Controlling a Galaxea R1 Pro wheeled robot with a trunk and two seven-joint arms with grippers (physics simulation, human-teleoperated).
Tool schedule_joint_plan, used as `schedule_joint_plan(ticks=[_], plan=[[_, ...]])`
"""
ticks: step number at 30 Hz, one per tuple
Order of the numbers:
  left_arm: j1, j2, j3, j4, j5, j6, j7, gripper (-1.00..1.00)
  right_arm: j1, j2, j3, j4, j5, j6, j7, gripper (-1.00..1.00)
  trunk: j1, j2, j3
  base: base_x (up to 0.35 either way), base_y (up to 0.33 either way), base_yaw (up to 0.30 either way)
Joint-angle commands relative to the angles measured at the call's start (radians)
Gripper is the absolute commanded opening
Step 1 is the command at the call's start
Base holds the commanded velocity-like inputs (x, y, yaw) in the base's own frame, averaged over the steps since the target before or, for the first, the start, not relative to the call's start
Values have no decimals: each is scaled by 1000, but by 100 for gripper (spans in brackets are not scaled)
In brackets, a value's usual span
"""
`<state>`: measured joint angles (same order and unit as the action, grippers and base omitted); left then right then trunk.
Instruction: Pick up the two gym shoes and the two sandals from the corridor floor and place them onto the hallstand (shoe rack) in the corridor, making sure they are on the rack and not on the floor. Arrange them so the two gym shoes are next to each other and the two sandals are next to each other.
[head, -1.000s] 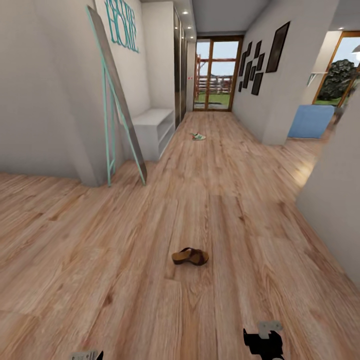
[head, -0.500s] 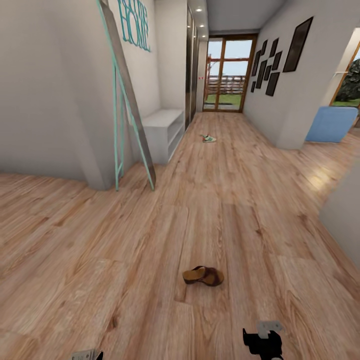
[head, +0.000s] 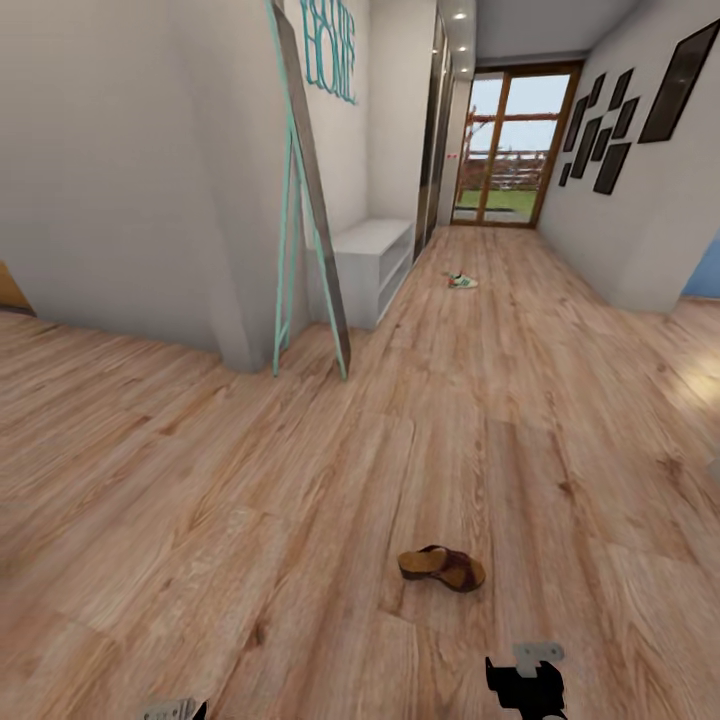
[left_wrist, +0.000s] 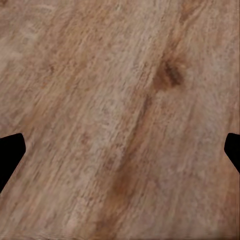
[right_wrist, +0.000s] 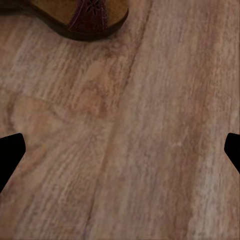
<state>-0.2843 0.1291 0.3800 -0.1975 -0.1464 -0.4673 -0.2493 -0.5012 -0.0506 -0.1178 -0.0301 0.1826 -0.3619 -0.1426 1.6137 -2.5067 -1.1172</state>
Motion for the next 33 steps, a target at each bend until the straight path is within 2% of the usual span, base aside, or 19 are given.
schedule_joint_plan(ticks=[1,23,33], plan=[[-1,0,9,1,-10,-4,-4,100,0,0,-8,1,11,-3,-3,100,0,0,-1,5,1,278],[-1,0,9,1,-10,-2,-4,100,0,1,-8,1,12,-3,-3,100,0,0,-1,6,0,278],[-1,0,10,1,-10,-2,-4,100,0,1,-8,1,11,-3,-3,100,0,0,-1,187,32,278]])
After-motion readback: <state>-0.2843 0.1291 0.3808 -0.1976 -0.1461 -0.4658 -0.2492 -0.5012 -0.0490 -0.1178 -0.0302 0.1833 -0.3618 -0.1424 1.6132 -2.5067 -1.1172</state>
